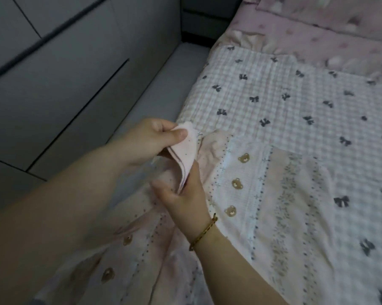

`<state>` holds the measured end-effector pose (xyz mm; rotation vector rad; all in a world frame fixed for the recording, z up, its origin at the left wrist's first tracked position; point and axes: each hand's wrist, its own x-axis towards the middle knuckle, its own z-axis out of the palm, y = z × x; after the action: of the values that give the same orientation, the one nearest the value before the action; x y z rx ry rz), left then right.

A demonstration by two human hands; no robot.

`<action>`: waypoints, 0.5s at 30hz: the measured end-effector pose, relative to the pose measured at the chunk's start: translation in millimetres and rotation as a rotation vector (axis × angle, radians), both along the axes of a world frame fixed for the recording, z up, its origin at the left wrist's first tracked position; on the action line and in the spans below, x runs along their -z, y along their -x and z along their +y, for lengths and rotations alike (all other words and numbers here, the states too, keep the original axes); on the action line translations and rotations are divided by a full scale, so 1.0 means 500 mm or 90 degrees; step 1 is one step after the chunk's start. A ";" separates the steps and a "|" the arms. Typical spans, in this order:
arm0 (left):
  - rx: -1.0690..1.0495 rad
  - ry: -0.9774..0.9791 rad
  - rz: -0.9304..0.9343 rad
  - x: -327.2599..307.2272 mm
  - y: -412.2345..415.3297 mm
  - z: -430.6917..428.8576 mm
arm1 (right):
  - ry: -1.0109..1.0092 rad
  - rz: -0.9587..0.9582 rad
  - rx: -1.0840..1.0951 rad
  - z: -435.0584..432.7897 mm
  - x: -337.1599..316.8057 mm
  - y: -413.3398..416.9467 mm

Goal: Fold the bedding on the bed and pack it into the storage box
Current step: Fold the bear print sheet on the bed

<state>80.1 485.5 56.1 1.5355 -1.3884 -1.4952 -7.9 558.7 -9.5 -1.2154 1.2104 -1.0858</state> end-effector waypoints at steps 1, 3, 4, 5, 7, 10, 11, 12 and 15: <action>0.002 0.000 0.008 -0.002 0.031 0.008 | 0.003 0.002 0.061 -0.005 -0.006 0.021; 0.005 0.016 0.031 0.004 0.085 0.037 | -0.034 -0.007 0.166 -0.013 -0.021 0.080; 0.009 0.034 0.039 0.017 0.095 0.054 | -0.053 -0.009 0.191 -0.019 -0.026 0.104; 0.003 0.056 0.040 0.033 0.101 0.073 | -0.078 0.002 0.196 -0.025 -0.023 0.127; -0.016 0.066 0.007 0.073 0.126 0.139 | -0.134 0.014 0.218 -0.015 -0.019 0.189; 0.008 0.058 -0.236 0.154 0.148 0.249 | -0.231 0.009 0.274 -0.012 -0.010 0.266; 0.053 0.117 -0.370 0.181 0.150 0.279 | -0.241 0.014 0.291 -0.012 -0.008 0.292; 0.113 0.177 -0.481 0.210 0.153 0.305 | -0.247 0.022 0.303 -0.009 -0.007 0.320; 0.146 0.251 -0.659 0.251 0.135 0.341 | -0.263 0.010 0.337 -0.014 0.001 0.403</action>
<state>12.5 655.7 -69.5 1.9970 -2.2994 -0.3835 -209.1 551.6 -9.9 -0.5979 1.7241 -1.1211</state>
